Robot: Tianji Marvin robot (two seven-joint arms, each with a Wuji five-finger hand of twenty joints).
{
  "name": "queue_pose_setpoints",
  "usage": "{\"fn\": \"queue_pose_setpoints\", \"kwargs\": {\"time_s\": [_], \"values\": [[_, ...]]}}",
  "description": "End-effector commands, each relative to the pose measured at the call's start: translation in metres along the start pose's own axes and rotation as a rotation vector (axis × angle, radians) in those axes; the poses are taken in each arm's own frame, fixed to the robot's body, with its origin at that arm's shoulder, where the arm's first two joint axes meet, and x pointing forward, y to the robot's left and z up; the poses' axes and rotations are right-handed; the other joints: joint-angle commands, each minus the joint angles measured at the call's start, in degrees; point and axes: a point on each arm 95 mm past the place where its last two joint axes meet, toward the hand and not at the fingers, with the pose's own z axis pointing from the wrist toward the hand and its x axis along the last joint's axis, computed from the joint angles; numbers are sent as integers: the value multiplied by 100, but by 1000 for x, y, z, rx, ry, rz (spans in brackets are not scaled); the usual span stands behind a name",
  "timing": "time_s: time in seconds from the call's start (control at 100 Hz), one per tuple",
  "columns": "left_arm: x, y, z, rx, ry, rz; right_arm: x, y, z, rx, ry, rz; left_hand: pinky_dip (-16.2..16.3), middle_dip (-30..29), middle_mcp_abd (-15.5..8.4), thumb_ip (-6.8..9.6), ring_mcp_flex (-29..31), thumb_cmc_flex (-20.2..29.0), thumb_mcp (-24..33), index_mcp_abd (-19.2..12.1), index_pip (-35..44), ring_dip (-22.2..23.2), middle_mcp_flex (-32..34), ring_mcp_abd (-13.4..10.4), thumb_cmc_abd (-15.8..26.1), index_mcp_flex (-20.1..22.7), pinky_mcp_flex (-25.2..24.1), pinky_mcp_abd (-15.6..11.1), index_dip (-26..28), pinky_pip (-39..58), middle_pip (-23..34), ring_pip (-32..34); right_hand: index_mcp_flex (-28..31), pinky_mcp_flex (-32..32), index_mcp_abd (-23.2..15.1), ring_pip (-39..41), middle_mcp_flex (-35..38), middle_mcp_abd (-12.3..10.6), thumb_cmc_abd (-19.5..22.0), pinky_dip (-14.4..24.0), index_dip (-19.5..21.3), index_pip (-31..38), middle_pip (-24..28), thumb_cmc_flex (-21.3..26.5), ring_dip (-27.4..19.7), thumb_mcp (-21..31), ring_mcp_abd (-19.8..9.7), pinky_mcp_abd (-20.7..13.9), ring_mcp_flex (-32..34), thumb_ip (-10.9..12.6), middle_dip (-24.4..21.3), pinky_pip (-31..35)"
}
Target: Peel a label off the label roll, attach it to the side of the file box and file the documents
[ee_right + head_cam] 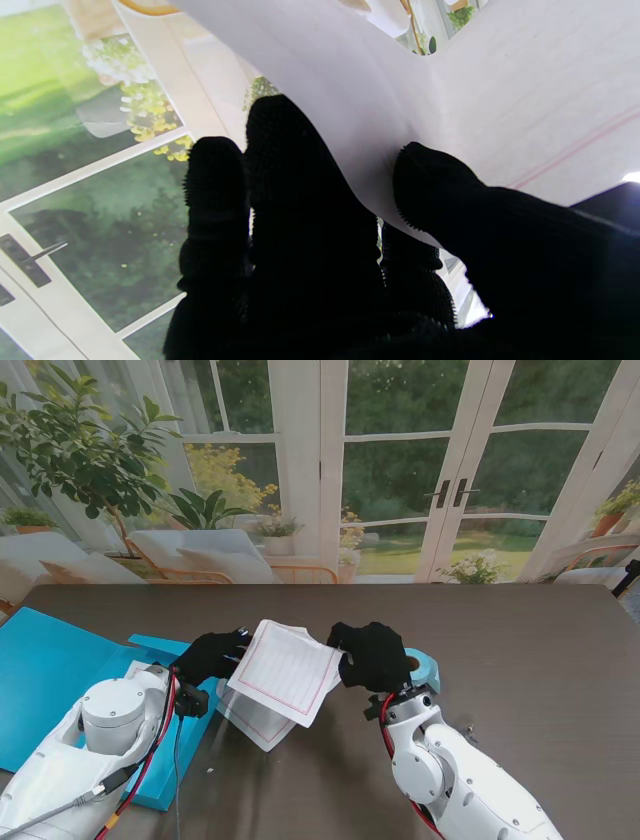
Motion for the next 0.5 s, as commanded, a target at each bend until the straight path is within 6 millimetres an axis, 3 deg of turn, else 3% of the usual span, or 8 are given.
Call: {"fn": "queue_pose_setpoints", "kwargs": {"time_s": [0.0,0.28,0.49], "values": [[2,5,2,-24,2,-39,8,-3,-1,8,22,15,117,69,116,-36,122,-178,-65,72,109,68,106,144,279,206,82,14,88,91,20,29,173,664,-372,106,195,-35,-45,0,40,423,30,224,55,523,-203,-193,141,-37,108,179],[4,9,2,-94,-10,-124,12,-7,-2,6,77,8,156,99,257,-47,329,-211,-64,334,474,67,404,254,293,851,223,105,452,72,81,57,148,649,-395,94,181,-42,-38,7,56,433,31,207,45,524,-201,-198,141,-42,112,170],[5,12,2,-130,-17,-141,12,-9,-4,13,100,14,170,142,296,-54,373,-218,-63,405,576,87,530,283,313,1079,257,136,624,61,107,100,135,630,-412,77,165,-54,-35,12,64,436,43,195,34,526,-199,-211,142,-46,119,162]]}}
